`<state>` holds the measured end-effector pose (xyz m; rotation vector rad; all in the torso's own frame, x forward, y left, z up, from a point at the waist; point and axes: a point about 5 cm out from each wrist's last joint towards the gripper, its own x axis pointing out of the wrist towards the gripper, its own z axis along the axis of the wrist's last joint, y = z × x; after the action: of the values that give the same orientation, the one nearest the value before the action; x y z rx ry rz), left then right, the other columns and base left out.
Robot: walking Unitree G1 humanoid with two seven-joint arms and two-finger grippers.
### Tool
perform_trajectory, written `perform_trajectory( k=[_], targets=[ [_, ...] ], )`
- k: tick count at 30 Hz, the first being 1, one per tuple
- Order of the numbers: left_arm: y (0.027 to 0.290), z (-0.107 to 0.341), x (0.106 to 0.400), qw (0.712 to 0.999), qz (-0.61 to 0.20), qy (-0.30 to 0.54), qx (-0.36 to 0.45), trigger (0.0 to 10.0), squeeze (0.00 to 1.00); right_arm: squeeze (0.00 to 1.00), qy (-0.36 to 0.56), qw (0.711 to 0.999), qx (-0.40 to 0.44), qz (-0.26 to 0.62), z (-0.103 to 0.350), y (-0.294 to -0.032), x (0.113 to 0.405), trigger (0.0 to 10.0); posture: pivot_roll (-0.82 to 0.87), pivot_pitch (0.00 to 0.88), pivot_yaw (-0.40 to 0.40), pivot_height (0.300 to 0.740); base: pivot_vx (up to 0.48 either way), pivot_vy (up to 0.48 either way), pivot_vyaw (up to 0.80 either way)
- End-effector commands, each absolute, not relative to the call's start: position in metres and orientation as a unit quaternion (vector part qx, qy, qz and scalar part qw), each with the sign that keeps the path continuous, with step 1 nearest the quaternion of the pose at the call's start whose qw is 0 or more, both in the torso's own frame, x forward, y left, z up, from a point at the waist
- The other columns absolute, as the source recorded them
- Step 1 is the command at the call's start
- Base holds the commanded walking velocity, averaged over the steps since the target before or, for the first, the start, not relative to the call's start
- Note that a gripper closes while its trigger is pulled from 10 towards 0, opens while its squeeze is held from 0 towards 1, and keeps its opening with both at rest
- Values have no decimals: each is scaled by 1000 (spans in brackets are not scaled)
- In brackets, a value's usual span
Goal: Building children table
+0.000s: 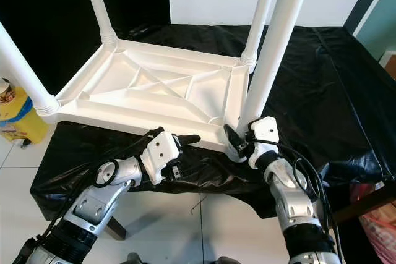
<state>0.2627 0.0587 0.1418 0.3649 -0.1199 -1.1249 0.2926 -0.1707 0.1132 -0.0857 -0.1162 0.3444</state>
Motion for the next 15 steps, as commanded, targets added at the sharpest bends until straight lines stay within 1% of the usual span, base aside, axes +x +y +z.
perform_trajectory(
  k=[1,13,15],
  targets=[
    [59,142,263,837,-516,-57,172,10000,0,0,-14,990,-56,127,98,-182,287,10000,-37,54,-44,740,0,0,0],
    [62,144,268,848,-499,-62,165,10000,0,0,-15,998,-50,38,96,-177,280,10000,-51,53,-38,740,0,0,0],
    [62,144,268,848,-499,-62,165,10000,0,0,-15,998,-50,38,96,-177,280,10000,-51,53,-38,740,0,0,0]
  ],
)
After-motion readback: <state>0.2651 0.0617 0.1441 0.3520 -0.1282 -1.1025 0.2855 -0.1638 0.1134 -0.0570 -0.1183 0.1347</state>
